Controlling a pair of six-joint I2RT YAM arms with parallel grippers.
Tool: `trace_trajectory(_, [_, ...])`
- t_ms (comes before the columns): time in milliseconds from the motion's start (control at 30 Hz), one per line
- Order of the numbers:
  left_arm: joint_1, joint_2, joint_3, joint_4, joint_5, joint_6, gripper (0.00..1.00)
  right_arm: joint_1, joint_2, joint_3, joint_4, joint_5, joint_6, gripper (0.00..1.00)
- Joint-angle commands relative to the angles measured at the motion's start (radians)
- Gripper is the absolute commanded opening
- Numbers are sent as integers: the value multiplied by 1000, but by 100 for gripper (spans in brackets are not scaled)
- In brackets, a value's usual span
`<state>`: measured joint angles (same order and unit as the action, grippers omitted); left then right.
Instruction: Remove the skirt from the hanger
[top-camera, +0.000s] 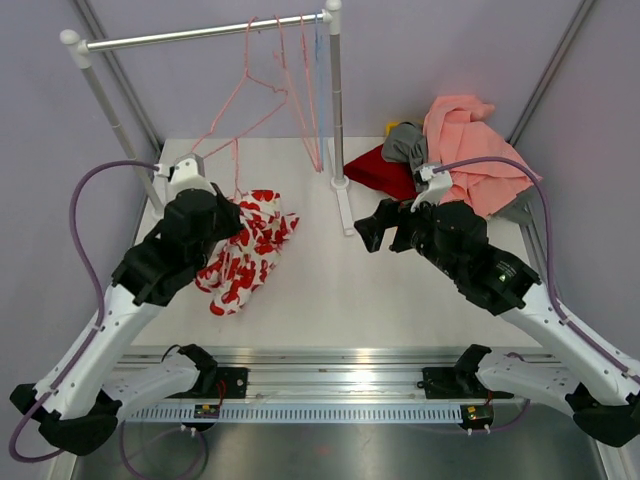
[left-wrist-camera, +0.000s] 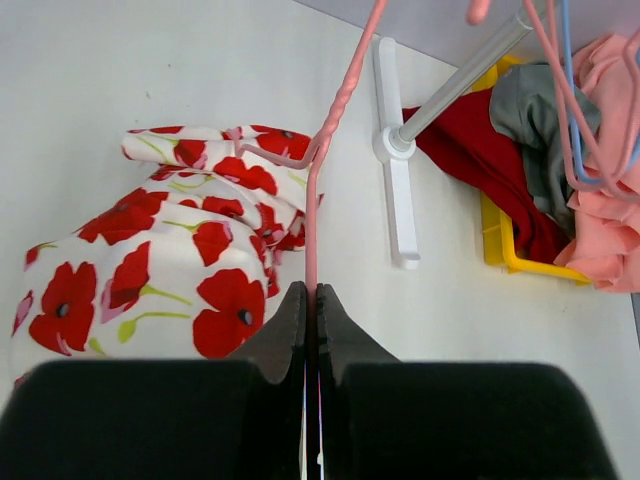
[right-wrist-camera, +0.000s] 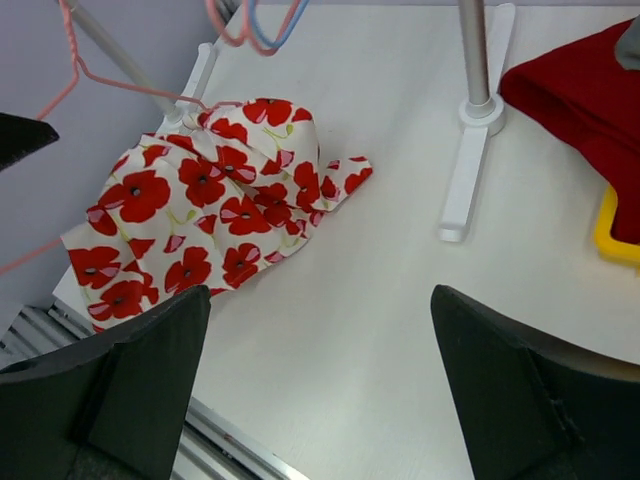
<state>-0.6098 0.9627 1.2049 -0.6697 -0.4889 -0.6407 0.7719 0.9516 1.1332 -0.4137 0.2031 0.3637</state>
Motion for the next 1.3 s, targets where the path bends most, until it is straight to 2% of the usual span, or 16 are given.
trace_trajectory(0, [-28,-50,131,-134,-36,39,0,81,-16,43,-25,65,35,100])
trace_trajectory(67, [-39,-61,195,-194,-1,59,0,121,-1,49,-19,23,23,100])
trace_trajectory(133, [-59,-56,248,-251,38,70,0,222,38,57,10,-5,-5,100])
trace_trajectory(233, [-82,-36,381,-316,73,85,0,384,140,83,29,108,-29,100])
trace_trajectory(333, [-84,-6,507,-346,108,102,0,443,257,135,64,171,-25,99])
trace_trajectory(533, [-84,24,593,-314,168,125,0,481,433,269,196,199,-48,100])
trace_trajectory(767, [-84,7,598,-277,204,115,0,486,616,483,254,231,-95,99])
trace_trajectory(1000, [-84,-30,625,-249,220,107,0,487,766,550,309,187,-66,99])
trace_trajectory(1133, [-84,-32,671,-261,222,108,0,492,805,531,340,174,-37,99])
trace_trajectory(1167, [-84,-33,676,-264,220,110,0,495,806,518,351,173,-37,97])
trace_trajectory(1200, [-84,-39,685,-266,220,113,0,494,809,513,354,165,-35,89])
trace_trajectory(1267, [-84,-47,688,-266,210,113,0,495,811,501,355,165,-45,49])
